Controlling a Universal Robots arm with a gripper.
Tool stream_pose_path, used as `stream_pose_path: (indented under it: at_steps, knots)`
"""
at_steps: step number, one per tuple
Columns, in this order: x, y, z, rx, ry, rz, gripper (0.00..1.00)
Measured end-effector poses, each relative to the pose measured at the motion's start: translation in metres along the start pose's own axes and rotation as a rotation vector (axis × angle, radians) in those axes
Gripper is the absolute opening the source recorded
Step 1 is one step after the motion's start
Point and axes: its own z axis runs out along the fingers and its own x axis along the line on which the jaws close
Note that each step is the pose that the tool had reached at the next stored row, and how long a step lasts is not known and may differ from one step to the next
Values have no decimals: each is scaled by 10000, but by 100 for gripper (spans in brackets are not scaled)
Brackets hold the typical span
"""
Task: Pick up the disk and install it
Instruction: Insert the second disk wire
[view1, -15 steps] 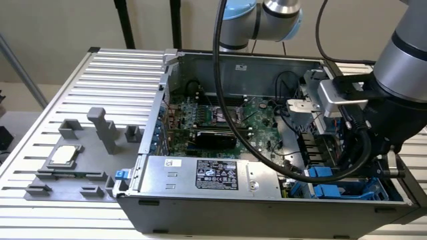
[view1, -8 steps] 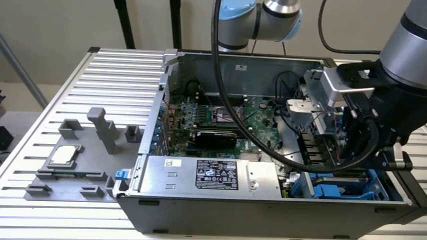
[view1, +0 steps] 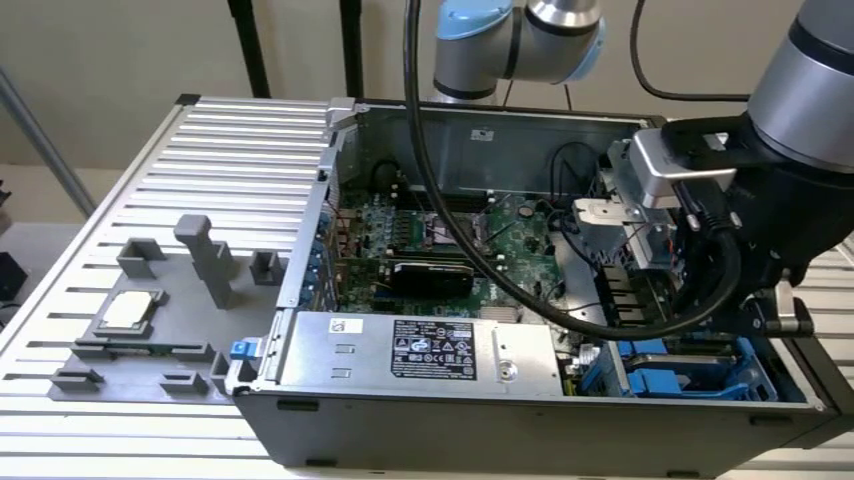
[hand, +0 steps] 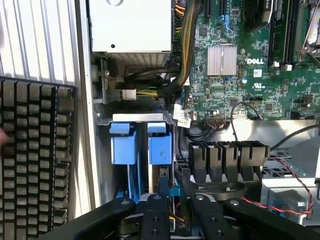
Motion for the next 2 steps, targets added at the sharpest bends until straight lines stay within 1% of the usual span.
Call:
stream_pose_path:
  at_steps: [2]
  knots:
    - [0,0,0,0,1,0,100]
